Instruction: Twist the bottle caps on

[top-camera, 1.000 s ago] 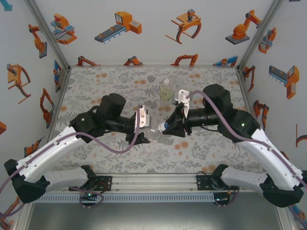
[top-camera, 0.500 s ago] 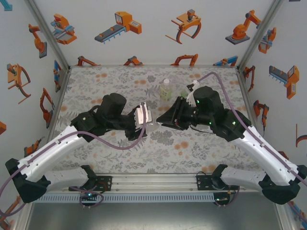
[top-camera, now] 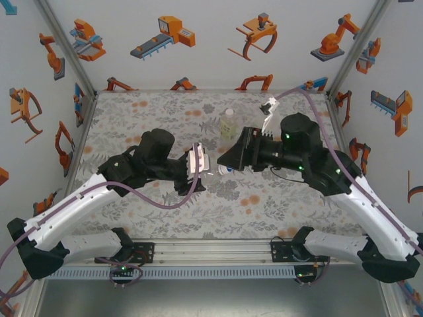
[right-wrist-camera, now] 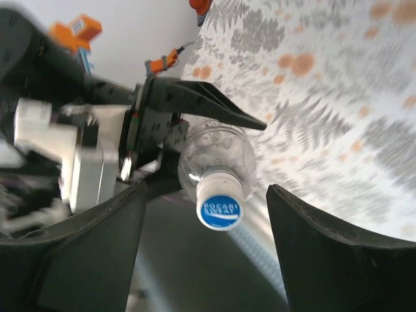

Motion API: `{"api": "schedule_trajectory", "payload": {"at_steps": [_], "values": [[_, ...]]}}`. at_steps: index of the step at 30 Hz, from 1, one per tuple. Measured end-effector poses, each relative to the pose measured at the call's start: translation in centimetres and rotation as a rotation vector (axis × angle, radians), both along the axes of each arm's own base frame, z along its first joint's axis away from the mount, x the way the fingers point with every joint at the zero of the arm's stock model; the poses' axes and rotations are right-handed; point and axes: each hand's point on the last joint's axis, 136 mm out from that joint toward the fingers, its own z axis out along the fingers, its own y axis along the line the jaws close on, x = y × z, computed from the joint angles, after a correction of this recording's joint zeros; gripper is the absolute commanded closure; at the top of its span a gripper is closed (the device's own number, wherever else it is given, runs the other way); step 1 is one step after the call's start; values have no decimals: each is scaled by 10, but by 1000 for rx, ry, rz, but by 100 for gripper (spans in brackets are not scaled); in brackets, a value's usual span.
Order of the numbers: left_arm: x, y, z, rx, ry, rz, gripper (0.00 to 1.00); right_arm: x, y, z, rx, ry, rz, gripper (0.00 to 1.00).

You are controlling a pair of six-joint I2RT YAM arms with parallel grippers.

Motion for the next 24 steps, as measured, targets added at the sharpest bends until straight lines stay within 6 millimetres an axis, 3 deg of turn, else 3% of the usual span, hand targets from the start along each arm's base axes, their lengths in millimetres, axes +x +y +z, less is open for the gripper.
{"api": "schedule_trajectory", "payload": {"at_steps": [4,10,16,24], "values": [[-8,-2,3,-17,21,-40,100,-28,-5,24,-70,-356,217,32],[-18,-2,4,-29,51,-88,100,-68,5,35,-132,-753,569,36],[-23,-2,3,-27,70,-106,100,-75,23,22,-136,-859,745,42],[-27,0,6,-36,73,-118,100,-74,26,11,-161,-894,785,47]]}}
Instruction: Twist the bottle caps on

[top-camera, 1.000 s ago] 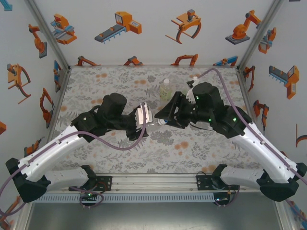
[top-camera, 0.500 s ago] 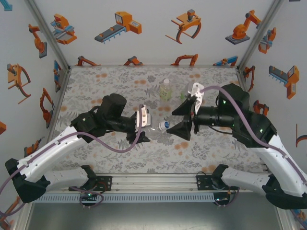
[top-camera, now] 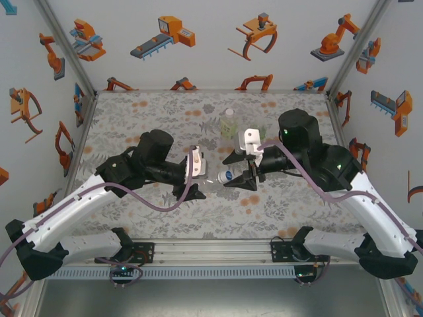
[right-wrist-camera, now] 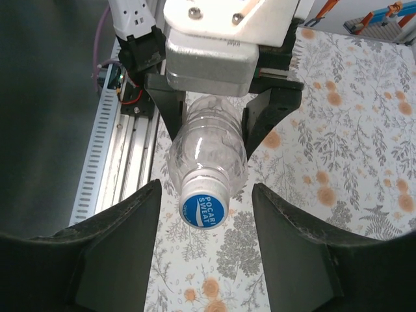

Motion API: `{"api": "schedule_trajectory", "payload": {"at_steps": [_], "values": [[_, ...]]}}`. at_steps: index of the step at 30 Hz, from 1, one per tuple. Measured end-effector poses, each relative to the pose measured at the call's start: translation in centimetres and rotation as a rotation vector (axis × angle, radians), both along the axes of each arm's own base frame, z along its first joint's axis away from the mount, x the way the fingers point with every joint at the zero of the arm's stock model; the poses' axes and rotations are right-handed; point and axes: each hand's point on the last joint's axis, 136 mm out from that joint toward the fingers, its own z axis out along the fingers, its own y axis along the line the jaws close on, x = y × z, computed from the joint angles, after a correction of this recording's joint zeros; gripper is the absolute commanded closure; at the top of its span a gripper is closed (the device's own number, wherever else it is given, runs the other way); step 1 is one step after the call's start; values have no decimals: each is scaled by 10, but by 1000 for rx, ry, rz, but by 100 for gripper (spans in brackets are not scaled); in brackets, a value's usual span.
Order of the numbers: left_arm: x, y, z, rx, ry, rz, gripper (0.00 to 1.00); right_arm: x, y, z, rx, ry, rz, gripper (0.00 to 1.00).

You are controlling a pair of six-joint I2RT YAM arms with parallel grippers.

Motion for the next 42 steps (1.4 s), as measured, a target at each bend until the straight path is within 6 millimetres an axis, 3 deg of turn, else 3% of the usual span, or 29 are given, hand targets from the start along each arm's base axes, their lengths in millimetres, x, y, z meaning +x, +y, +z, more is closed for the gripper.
{"api": "schedule_trajectory", "payload": {"at_steps": [9,17,20,26,32,35,39,40,42], "values": [[-1,0,0,-2,2,-4,100,-1,-1,-11,-31,6,8,63],[-1,1,0,0,4,-4,100,2,-1,-12,-26,36,-28,97],[0,2,0,5,-2,8,100,9,-1,-12,3,128,-106,100],[13,4,-5,26,-30,77,100,46,-6,-23,87,597,-481,100],[31,10,-15,72,-56,175,100,79,-12,-52,134,1149,-844,100],[36,12,-20,89,-62,203,87,86,-16,-65,161,1338,-973,100],[40,13,-21,98,-72,225,46,91,-19,-72,176,1445,-1057,100],[41,14,-22,100,-73,230,28,92,-19,-73,174,1455,-1072,100],[42,13,-22,96,-75,233,14,95,-18,-74,170,1468,-1091,100]]}}
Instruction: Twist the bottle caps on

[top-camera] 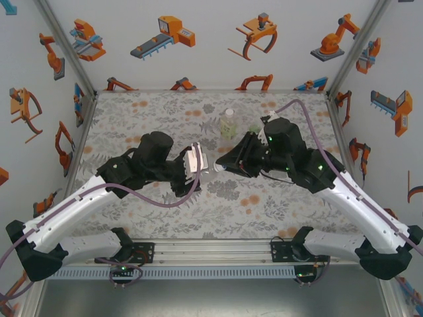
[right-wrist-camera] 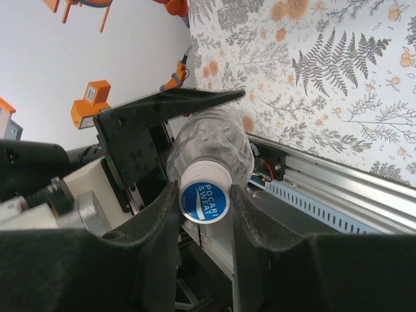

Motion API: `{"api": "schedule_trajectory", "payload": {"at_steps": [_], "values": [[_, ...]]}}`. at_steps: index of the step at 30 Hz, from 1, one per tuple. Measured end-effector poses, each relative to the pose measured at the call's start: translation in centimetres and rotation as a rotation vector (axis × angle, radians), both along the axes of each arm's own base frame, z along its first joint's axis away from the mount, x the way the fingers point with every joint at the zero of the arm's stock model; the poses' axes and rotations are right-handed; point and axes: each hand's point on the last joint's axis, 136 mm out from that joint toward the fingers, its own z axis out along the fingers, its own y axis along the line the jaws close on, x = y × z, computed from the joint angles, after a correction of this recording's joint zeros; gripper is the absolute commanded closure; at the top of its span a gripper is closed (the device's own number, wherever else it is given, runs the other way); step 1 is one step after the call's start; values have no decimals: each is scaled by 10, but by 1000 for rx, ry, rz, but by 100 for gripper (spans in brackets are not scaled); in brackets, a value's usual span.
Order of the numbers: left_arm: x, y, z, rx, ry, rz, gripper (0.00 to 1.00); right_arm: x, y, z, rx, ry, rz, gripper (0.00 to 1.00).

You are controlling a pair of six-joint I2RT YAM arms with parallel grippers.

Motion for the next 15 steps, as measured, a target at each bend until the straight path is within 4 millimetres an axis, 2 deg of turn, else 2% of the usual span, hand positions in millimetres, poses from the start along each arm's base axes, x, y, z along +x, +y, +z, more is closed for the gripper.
{"api": "schedule_trajectory", "payload": {"at_steps": [2,4,10,15], "values": [[-1,-4,4,-19,-14,-10,5,5,4,-2,-17,9,-5,100],[-1,-5,8,-32,-24,-14,0,12,6,-6,-48,17,-13,100],[2,0,11,-42,-44,15,3,42,-3,-14,-236,-42,-14,100],[7,11,7,-35,-49,83,3,79,-14,-25,-476,-167,6,100]]}}
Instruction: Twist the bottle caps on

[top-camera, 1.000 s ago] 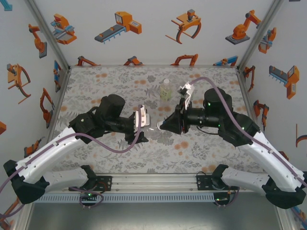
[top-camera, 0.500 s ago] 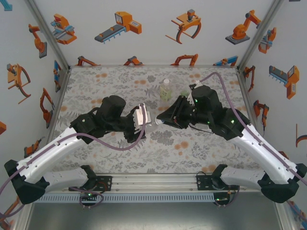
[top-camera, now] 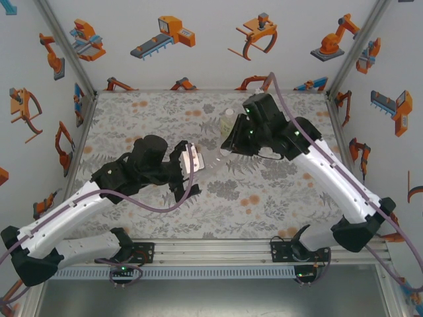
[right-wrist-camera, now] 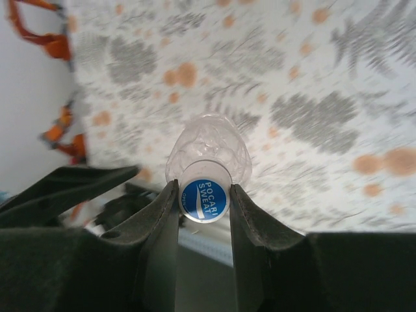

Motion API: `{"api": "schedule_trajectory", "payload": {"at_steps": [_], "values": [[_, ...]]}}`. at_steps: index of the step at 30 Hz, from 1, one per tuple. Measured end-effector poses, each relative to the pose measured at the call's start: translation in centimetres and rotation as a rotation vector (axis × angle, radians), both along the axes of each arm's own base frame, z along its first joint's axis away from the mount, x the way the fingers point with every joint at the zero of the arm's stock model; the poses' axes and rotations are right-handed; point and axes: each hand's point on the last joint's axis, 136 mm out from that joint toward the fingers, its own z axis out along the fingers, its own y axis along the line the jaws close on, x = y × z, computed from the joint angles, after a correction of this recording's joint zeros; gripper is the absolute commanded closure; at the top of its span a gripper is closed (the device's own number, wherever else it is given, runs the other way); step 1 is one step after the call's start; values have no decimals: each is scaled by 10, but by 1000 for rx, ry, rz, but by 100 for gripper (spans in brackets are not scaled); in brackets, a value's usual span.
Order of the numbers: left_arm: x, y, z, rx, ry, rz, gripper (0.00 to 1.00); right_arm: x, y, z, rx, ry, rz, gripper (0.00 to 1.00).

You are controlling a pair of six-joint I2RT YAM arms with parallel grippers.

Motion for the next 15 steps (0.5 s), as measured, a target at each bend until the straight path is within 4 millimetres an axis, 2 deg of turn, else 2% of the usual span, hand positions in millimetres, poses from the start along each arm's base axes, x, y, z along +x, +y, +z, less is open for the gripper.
{"api": "schedule_trajectory", "payload": {"at_steps": [8,15], "values": [[22,16,-17,38,22,159,3,61,-2,-62,-395,-95,93,100],[28,27,-29,53,50,227,3,104,-5,-89,-472,-157,99,100]]}}
